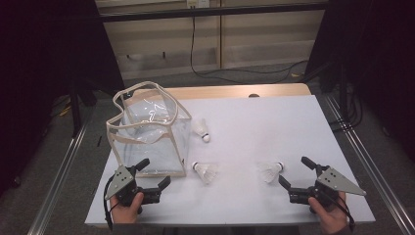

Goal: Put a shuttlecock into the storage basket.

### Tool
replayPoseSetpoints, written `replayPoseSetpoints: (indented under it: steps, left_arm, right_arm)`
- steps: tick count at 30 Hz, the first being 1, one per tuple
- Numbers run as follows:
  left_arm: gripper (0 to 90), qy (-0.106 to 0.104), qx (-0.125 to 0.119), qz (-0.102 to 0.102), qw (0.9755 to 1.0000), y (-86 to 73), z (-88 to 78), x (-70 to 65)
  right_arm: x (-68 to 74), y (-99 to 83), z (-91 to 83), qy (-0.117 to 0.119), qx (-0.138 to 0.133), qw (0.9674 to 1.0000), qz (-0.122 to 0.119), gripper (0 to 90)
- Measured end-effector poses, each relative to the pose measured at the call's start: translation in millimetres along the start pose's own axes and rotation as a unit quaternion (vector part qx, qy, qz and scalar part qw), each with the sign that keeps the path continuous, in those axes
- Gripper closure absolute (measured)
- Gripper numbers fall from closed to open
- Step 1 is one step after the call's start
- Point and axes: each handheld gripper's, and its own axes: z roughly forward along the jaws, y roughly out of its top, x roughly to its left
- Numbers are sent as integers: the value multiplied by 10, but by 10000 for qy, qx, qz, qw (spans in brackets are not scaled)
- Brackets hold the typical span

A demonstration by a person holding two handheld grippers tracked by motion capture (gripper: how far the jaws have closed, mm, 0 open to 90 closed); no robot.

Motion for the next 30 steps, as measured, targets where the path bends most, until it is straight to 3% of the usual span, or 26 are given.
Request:
replayPoseSetpoints:
  steps: [15,30]
  left_arm:
    - [21,-57,-26,6,10000,17,8,-23]
    - [22,-368,67,50,9993,32,117,-125]
  right_arm:
    - [0,4,4,29,0,10000,1,6]
    - [-19,-1,4,62,3,10000,-5,10]
